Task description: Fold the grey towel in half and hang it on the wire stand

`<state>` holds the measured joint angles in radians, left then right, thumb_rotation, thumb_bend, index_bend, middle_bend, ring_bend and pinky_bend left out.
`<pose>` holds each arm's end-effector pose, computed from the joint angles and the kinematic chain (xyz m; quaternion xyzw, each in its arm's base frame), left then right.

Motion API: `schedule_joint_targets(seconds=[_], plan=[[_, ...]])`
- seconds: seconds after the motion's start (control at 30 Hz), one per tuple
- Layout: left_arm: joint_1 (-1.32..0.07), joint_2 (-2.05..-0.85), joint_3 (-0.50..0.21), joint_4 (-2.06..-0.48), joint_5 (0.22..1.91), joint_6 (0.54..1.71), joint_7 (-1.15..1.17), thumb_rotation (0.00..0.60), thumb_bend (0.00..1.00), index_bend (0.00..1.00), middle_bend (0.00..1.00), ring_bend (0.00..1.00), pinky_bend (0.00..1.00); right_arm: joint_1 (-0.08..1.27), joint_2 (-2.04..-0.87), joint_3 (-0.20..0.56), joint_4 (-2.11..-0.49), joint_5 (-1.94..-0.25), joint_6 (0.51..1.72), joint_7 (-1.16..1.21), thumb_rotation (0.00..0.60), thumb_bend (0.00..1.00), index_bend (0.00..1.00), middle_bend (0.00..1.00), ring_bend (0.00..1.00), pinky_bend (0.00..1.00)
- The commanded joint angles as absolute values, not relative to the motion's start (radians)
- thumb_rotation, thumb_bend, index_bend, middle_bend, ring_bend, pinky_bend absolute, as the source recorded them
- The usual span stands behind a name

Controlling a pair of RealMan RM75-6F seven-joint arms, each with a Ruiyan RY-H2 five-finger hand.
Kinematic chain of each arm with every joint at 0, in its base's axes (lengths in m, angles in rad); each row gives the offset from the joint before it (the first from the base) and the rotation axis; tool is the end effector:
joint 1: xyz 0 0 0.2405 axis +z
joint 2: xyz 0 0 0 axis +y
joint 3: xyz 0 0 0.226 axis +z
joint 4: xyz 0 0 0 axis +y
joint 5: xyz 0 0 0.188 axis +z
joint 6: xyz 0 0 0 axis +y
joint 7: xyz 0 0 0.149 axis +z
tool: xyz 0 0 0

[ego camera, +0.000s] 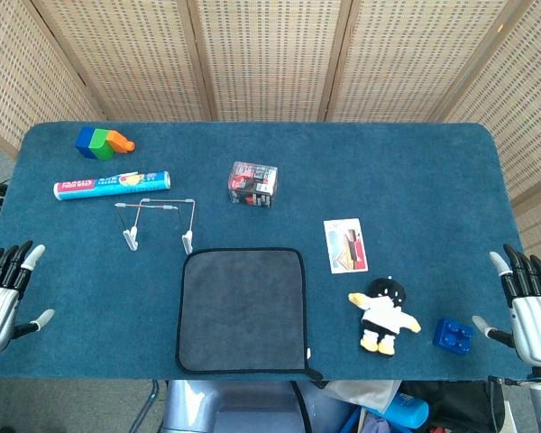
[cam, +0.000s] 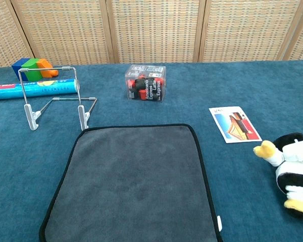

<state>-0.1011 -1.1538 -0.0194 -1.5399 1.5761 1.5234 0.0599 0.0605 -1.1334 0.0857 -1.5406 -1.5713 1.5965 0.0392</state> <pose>-0.2723 0.1810 0.1585 -0.6341 -0.3340 -0.3810 0.5841 -0.2715 -0.1809 0.1840 0.5836 -0.3306 0.4336 0.6017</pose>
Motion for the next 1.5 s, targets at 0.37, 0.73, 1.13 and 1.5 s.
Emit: schedule_joint_targets(seconds=[0.37,0.73,1.13,1.5], plan=[[-0.166,-1.2,-0.013,-1.505,1.672,1.486,0.087,0.6,0.19,0.0,0.0,0.0,0.0,0.063,-1.138,0.099,-1.534,-1.544,1.586,0.039,0.6,0.0,0.0,0.0,0.0,0.0],[-0.451,-1.474,0.039,-0.964,2.024,1.497,-0.213,0.6,0.25,0.04,0.0,0.0,0.0,0.084,-1.147,0.134,-1.533,-1.452,1.525,0.008,0.6,0.0,0.0,0.0,0.0,0.0],[-0.548,-1.62,0.115,-0.681,2.042,1.459,-0.35,0.6,0.29,0.27,0.0,0.0,0.0,0.105,-1.163,0.163,-1.499,-1.358,1.455,-0.008,0.6,0.0,0.0,0.0,0.0,0.0],[-0.559,-1.713,0.188,-0.508,2.039,1.457,-0.393,0.6,0.29,0.31,0.0,0.0,0.0,0.117,-1.169,0.173,-1.484,-1.324,1.424,-0.011,0.6,0.0,0.0,0.0,0.0,0.0]])
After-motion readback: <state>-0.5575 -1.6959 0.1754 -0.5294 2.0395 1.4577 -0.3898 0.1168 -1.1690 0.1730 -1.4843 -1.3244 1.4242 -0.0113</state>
